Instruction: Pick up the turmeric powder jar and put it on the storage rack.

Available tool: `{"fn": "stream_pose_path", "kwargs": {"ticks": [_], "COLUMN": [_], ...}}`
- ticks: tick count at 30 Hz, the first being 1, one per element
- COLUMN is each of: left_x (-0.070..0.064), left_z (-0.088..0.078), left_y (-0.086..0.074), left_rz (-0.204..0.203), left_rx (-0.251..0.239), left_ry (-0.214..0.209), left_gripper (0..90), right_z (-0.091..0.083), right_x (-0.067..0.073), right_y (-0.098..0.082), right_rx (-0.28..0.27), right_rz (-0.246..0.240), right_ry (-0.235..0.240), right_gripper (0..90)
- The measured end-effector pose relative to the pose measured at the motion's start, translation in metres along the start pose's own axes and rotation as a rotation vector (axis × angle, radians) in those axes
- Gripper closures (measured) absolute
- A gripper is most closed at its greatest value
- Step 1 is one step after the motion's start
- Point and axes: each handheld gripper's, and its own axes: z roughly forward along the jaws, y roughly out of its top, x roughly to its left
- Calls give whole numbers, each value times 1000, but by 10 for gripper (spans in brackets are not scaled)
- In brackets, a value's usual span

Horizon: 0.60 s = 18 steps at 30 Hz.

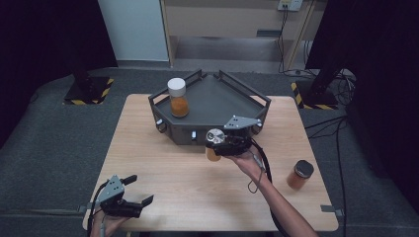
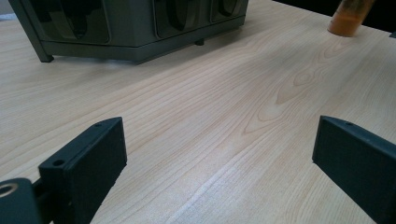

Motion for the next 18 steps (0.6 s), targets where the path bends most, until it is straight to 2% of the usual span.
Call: {"fn": "stream_pose_path", "kwargs": {"ticks": [18], "left_x": [0], "left_z": [0], "left_y": [0], "left_rz": [-1], "left_rx": [-1], "left_ry": [0], "left_gripper": [22], "right_z": [5], "right_x": [-5], "right_y": [49], "right_rx": [11], "right_rz": [-6], "right_ry": [-16], "right_gripper": [346]}}
